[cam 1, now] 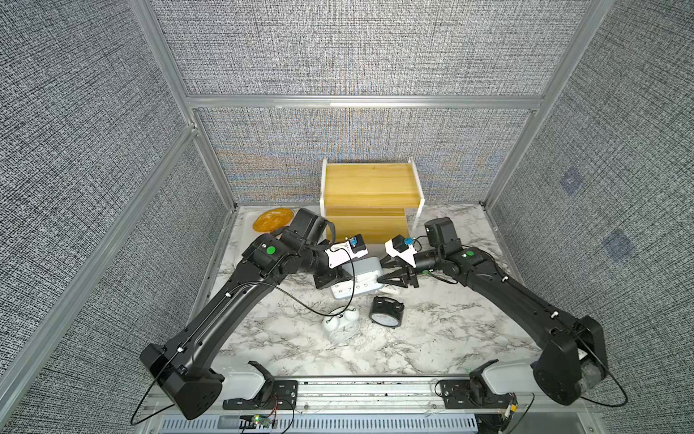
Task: Place the alarm clocks on the shelf by style
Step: Pick up the alarm from the center of the board.
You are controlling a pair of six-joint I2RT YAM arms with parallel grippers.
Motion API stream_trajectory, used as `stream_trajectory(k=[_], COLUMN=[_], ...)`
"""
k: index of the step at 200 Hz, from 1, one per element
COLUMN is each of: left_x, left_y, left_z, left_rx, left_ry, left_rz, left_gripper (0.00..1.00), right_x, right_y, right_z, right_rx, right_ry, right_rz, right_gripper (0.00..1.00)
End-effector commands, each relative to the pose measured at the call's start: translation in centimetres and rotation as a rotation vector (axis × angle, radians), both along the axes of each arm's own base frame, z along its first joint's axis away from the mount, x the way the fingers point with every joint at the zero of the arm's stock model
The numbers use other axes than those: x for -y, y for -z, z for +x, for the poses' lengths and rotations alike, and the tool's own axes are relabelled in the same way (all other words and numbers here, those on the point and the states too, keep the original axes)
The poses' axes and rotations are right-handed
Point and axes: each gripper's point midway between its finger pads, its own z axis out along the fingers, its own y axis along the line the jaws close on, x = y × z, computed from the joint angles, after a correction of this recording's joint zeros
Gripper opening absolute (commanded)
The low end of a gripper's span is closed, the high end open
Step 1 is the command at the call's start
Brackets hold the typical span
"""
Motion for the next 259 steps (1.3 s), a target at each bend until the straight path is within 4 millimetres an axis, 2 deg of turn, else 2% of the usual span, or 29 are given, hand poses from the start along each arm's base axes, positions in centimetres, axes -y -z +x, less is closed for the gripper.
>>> stream_trajectory(k=[1,31,43,54,75,102,132,152,202,232,259], left_x=[0.5,0.6,0.7,0.6,0.4,0.2,0.1,0.0,-0.4,-0.1,-0.3], left_y=[-1.2,-1.3,-1.3,-1.5,-2.1,-3.6,-5.7,-6.2,-6.8,-6.6,-6.2], left_z=[1.1,1.5,1.5,1.8,2.5,2.6,1.8,1.4,1.4,0.9,1.4], left_rx=[0.065,0.083,0.089,0.099,0.135,0.185,0.17,0.131,0.101,0.098,0.099], left_ry=[-0.015,-0.029,-0.034,-0.054,-0.101,-0.139,-0.13,-0.112,-0.071,-0.016,-0.021], left_rz=[-0.044,-0.057,-0.066,-0.077,-0.113,-0.231,-0.422,-0.505,-0.652,-0.69,-0.704], left_gripper=[0.26,0.28,0.34,0.46,0.8,0.99,1.0,1.0,1.0,1.0,1.0], right_x=[-0.1,-0.1,0.0,0.1,0.4,1.3,2.9,4.0,5.7,5.8,5.8], right_y=[-0.6,-0.7,-0.8,-1.0,-1.4,-2.6,-4.1,-5.0,-7.3,-8.6,-9.6], right_z=[-0.7,-0.5,-0.4,-0.3,0.2,0.6,1.5,2.1,2.2,1.2,0.3], right_rx=[-0.018,-0.012,-0.012,-0.012,-0.016,-0.007,0.01,0.011,0.031,0.039,0.054], right_ry=[-0.027,-0.02,-0.014,-0.008,0.012,0.037,0.094,0.129,0.156,0.109,0.079], right_rz=[0.02,0.024,0.026,0.027,0.044,0.082,0.119,0.14,0.191,0.22,0.239], right_gripper=[0.42,0.39,0.38,0.38,0.36,0.34,0.34,0.34,0.33,0.33,0.33])
